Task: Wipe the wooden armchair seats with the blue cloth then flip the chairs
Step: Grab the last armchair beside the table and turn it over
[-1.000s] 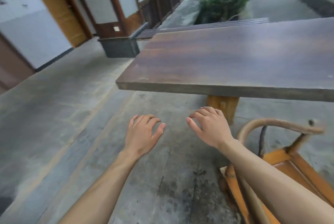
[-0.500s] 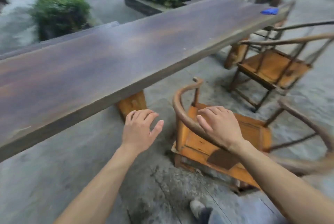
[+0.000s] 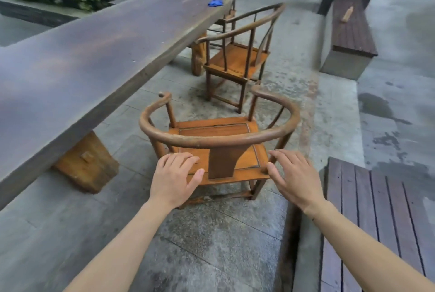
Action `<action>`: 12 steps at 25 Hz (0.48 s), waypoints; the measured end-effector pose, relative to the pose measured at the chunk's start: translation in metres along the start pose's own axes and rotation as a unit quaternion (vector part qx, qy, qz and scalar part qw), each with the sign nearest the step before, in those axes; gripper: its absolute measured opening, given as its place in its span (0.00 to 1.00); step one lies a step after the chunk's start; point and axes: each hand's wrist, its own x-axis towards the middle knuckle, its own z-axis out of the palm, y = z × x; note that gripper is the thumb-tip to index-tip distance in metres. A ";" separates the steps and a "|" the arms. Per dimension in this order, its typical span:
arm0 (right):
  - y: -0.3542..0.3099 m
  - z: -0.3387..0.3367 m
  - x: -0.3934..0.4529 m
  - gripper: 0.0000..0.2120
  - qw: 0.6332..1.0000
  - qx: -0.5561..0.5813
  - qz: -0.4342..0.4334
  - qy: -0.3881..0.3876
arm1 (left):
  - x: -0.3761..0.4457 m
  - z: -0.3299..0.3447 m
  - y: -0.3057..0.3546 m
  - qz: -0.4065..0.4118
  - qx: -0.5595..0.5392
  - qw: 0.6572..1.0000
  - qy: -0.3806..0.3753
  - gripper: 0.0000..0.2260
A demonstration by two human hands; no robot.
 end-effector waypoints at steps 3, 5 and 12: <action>0.011 0.005 -0.014 0.23 1.000 -0.005 0.002 -0.017 | -0.003 0.011 0.005 -0.002 0.010 1.000 -0.011 0.22; 0.016 0.010 -0.013 0.23 0.999 0.004 0.009 -0.032 | 0.000 0.016 0.009 -0.007 0.009 1.000 -0.014 0.22; 0.039 0.062 0.006 0.23 0.999 0.035 -0.005 -0.018 | 0.008 0.061 0.003 -0.027 0.021 0.999 -0.027 0.21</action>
